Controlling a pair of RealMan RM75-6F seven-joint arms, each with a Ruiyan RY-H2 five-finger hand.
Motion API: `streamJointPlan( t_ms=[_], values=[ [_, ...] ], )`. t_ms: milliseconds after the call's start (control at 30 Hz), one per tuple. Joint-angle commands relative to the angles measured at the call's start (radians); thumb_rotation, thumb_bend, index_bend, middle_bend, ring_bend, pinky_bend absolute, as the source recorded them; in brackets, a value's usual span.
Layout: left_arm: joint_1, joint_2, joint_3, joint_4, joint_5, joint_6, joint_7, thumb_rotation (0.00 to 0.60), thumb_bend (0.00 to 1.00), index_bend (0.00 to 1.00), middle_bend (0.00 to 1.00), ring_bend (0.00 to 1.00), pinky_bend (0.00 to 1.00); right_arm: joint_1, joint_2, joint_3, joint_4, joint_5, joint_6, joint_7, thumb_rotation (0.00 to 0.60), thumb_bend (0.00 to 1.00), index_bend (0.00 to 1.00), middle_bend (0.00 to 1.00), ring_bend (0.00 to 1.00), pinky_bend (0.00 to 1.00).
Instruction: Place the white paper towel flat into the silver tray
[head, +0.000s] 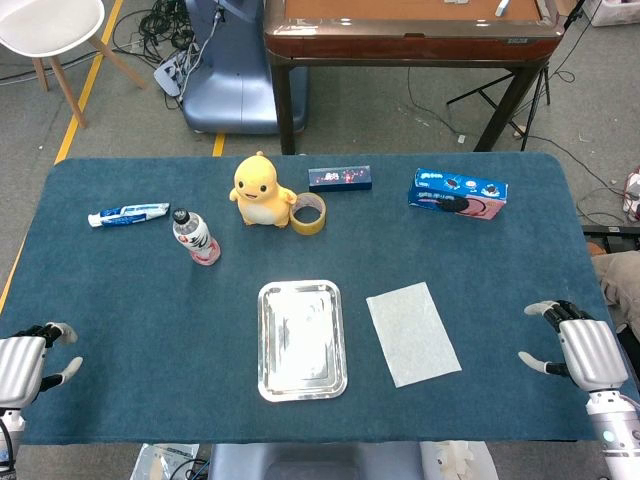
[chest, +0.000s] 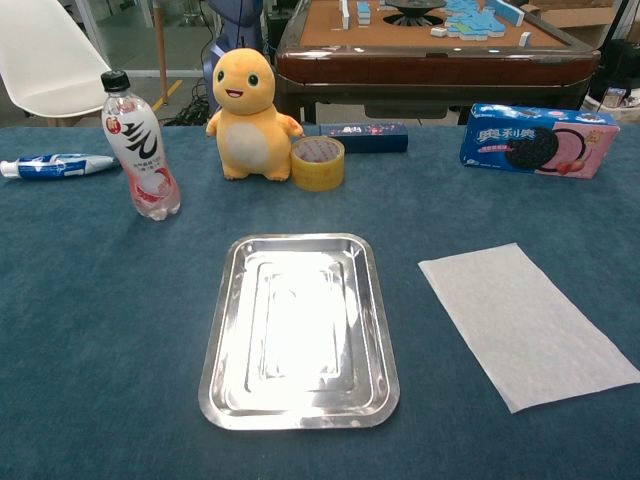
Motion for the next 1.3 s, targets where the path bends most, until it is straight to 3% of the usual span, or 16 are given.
streamJointPlan(
  t_ms=[33, 133, 233, 300, 400, 633, 767, 1300],
  values=[
    [0.001, -0.001, -0.002, 0.0, -0.004, 0.0, -0.008, 0.6, 0.19, 0.4, 0.69, 0.68, 0.76, 0.001, 0.001, -0.001, -0.002, 0.003, -0.003, -0.004, 0.6, 0.05, 0.36, 0.37, 0.28, 0.44],
    [0.002, 0.014, 0.011, -0.015, -0.007, -0.018, 0.018, 0.6, 0.11, 0.41, 0.69, 0.63, 0.76, 0.004, 0.003, -0.003, -0.005, 0.005, -0.014, -0.005, 0.6, 0.05, 0.36, 0.39, 0.31, 0.49],
    [0.001, 0.032, 0.017, -0.04, -0.021, -0.039, 0.043, 0.6, 0.07, 0.43, 0.53, 0.41, 0.72, 0.008, -0.004, -0.002, 0.002, 0.001, -0.015, -0.009, 0.6, 0.05, 0.37, 0.43, 0.35, 0.57],
    [0.004, 0.03, 0.011, -0.037, -0.024, -0.024, 0.067, 0.6, 0.07, 0.44, 0.47, 0.36, 0.7, 0.01, -0.011, -0.003, 0.007, -0.005, -0.014, -0.009, 0.6, 0.05, 0.37, 0.45, 0.42, 0.63],
    [0.01, 0.027, 0.005, -0.039, -0.029, -0.008, 0.082, 0.6, 0.07, 0.45, 0.46, 0.36, 0.69, 0.01, -0.032, -0.004, 0.023, -0.028, 0.005, -0.011, 0.6, 0.05, 0.4, 0.52, 0.55, 0.74],
    [0.018, 0.042, 0.011, -0.066, -0.011, 0.009, 0.086, 0.6, 0.07, 0.47, 0.46, 0.36, 0.68, 0.014, -0.072, -0.028, 0.037, -0.107, 0.037, -0.042, 0.6, 0.04, 0.45, 0.85, 0.87, 0.95],
    [0.023, 0.048, 0.012, -0.079, -0.012, 0.015, 0.09, 0.6, 0.07, 0.48, 0.46, 0.36, 0.68, 0.025, -0.085, -0.045, 0.032, -0.132, 0.016, -0.082, 0.6, 0.0, 0.45, 0.99, 0.99, 1.0],
    [0.03, 0.062, 0.0, -0.093, -0.034, 0.02, 0.093, 0.6, 0.07, 0.54, 0.46, 0.38, 0.68, 0.082, -0.184, -0.085, 0.04, -0.165, -0.095, -0.184, 0.6, 0.0, 0.44, 1.0, 1.0, 1.0]
  ],
)
